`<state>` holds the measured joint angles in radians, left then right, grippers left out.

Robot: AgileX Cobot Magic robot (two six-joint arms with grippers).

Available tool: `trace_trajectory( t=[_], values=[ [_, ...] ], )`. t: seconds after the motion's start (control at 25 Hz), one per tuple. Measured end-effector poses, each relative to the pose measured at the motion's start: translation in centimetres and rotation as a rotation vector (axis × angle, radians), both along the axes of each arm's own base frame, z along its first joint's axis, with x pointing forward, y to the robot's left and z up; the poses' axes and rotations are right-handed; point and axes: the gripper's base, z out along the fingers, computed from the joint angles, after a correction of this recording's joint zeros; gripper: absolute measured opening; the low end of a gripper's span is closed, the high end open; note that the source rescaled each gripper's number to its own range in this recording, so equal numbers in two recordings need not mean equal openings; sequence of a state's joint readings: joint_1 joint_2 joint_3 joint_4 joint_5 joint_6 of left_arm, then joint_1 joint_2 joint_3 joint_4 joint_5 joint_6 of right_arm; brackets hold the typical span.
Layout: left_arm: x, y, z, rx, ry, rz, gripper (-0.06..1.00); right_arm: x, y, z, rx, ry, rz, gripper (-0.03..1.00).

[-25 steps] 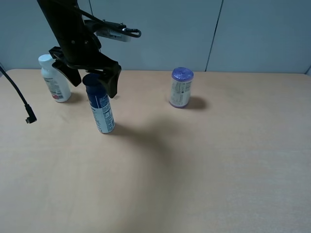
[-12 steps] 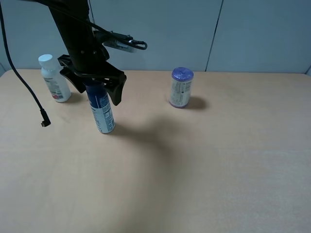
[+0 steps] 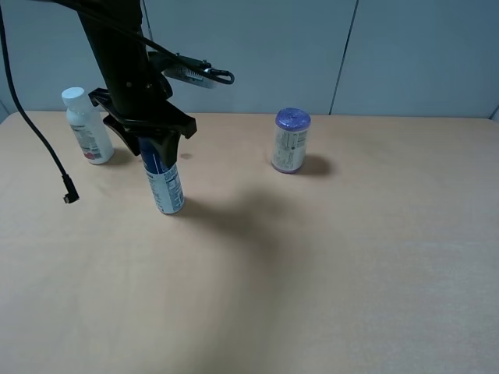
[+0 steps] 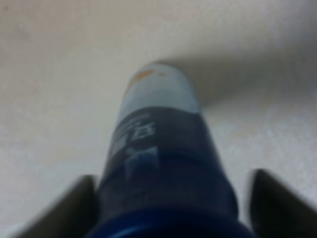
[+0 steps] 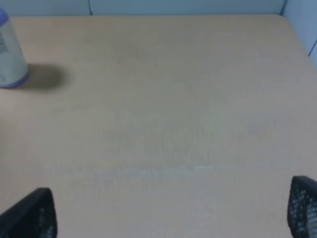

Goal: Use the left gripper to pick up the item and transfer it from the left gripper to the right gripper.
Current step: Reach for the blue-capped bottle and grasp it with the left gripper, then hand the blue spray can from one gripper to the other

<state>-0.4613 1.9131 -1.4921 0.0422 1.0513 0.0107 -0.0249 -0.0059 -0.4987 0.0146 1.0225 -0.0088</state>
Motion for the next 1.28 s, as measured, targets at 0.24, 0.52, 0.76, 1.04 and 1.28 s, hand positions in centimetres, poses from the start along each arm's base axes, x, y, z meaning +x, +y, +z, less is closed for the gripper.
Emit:
trace_trajectory(
  t=[0.24,0.52,0.76,1.04,1.28],
  values=[
    [-0.1,0.1,0.0,0.016,0.008,-0.005,0.01,0.0,0.0,0.0,0.0,0.0,0.0,1.0],
    [0.0,0.1,0.0,0.015,0.005,-0.005,0.01,0.0,0.0,0.0,0.0,0.0,0.0,1.0],
    [0.1,0.1,0.7,0.009,-0.008,0.007,0.01,0.0,0.0,0.0,0.0,0.0,0.0,1.0],
    [0.0,0.2,4.3,-0.01,-0.052,0.033,0.01,0.0,0.0,0.0,0.0,0.0,0.0,1.0],
    [-1.1,-0.2,6.4,-0.112,-0.05,0.046,0.01,0.0,0.0,0.0,0.0,0.0,0.0,1.0]
  ],
)
